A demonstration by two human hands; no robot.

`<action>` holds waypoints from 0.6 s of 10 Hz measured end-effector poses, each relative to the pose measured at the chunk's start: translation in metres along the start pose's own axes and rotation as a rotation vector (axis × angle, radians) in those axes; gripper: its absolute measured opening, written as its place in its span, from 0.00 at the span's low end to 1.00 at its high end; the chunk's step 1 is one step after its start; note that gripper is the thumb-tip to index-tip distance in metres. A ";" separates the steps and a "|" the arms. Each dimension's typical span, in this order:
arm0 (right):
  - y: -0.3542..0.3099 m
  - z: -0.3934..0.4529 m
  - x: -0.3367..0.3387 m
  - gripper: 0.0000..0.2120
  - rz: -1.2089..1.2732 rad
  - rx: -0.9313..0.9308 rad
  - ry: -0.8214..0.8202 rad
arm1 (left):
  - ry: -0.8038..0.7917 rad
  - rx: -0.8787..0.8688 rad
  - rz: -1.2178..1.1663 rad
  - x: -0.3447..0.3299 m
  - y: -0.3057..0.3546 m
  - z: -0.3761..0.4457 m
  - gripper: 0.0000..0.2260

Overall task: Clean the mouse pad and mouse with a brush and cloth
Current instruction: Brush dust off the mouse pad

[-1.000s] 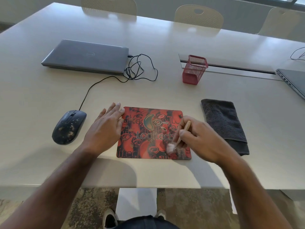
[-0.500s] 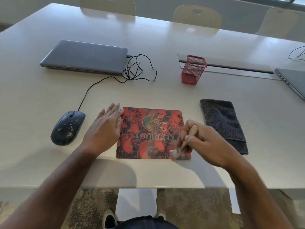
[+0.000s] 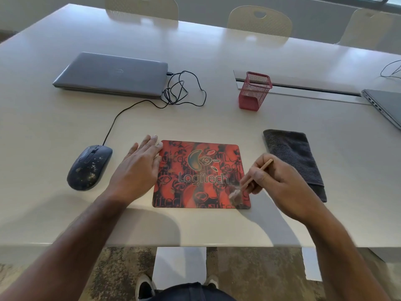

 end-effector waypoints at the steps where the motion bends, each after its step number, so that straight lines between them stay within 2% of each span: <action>1: -0.002 0.002 0.003 0.08 0.069 0.015 0.109 | 0.002 -0.001 -0.001 0.001 0.000 0.000 0.21; 2: 0.007 0.003 -0.010 0.10 0.027 -0.003 0.151 | 0.000 -0.004 0.000 0.001 0.001 0.000 0.22; 4: 0.010 -0.002 0.000 0.10 -0.054 -0.043 0.088 | 0.003 -0.002 -0.001 0.001 0.001 -0.001 0.21; 6: 0.014 -0.006 0.012 0.10 0.027 -0.049 0.288 | 0.014 0.006 -0.010 0.001 0.001 0.000 0.21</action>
Point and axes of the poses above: each hand's wrist, its own z-axis towards the middle knuckle, its own x-axis out of the back of the hand, y = z × x, the point moved 7 cm from there along z, towards the middle knuckle, and after that the axes turned 6 degrees about y, right-handed, at the moved point
